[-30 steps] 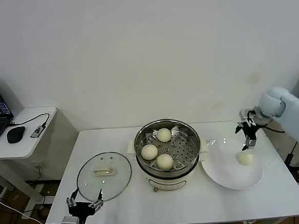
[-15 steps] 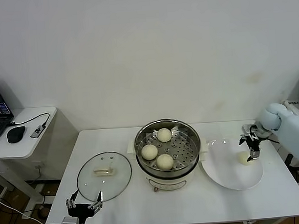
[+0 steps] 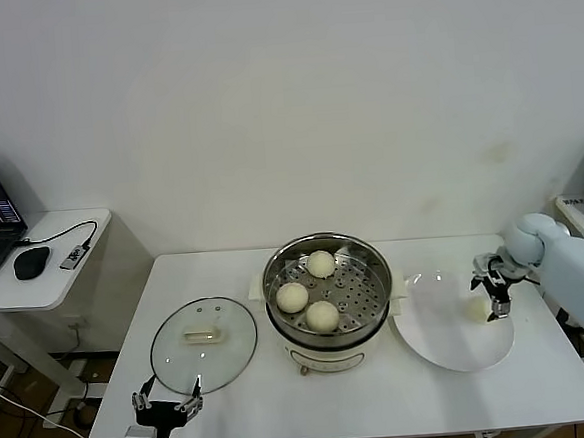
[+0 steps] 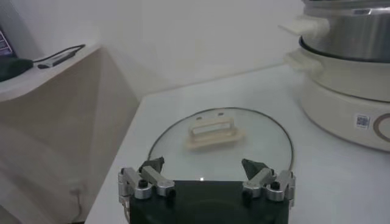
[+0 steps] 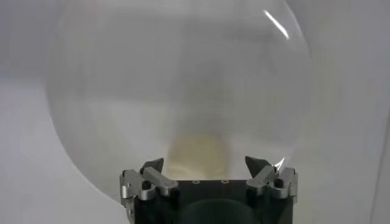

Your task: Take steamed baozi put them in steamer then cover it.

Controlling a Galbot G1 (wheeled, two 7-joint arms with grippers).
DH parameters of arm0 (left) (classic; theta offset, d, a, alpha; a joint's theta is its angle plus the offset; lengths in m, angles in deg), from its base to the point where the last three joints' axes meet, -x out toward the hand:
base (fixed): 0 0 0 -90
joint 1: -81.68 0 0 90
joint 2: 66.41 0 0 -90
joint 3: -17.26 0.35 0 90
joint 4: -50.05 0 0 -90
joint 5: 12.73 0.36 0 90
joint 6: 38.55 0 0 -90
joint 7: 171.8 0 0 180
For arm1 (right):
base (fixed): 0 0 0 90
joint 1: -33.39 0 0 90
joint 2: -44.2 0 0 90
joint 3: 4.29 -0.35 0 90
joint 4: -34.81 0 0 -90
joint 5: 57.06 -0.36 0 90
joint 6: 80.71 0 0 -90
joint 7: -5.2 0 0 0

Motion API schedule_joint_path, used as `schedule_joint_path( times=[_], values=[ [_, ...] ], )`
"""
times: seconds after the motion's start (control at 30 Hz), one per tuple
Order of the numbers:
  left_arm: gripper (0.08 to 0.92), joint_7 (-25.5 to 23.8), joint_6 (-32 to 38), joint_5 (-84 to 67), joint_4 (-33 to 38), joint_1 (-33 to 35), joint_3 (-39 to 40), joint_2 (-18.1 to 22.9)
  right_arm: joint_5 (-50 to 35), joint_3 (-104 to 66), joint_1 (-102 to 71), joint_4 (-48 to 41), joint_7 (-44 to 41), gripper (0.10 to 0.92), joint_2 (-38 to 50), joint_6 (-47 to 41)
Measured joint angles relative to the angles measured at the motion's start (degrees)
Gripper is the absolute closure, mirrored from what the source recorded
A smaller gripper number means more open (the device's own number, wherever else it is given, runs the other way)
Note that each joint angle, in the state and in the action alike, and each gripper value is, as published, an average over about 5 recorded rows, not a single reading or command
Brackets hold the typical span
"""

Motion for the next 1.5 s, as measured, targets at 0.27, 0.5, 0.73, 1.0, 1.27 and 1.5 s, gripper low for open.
schedule_joint_path(
  times=[0.27,0.5,0.73,1.0,1.27,1.5],
  values=[
    [0.177,0.02,0.01,0.15,-0.24,0.02,0.0,0.22,1.83,-0.58,-0.63,-1.53,1.25,0.203,-1.22,0.01],
    [0.177,0.01,0.03,0.24,-0.44,-0.02,-0.08,0.25,2.25,-0.87,-1.04,-2.47,1.95,0.203,-2.12,-0.14],
    [0.177,0.0,0.03,0.28,-0.59,-0.16,-0.1,0.28,2.09,-1.03,-1.21,-2.83,2.41,0.271,-2.43,-0.55],
    [0.177,0.0,0.04,0.31,-0.73,-0.26,-0.03,0.31,1.42,-1.08,-1.22,-2.49,2.52,0.43,-2.1,-1.44],
    [0.177,0.0,0.09,0.67,-0.56,-0.69,0.27,0.24,-1.74,0.52,0.55,0.8,1.97,0.448,0.18,-4.17],
    [0.177,0.03,0.16,1.33,-0.3,-1.31,0.44,-0.19,-9.3,7.68,8.23,8.46,0.74,0.448,4.44,-9.01]
  ],
)
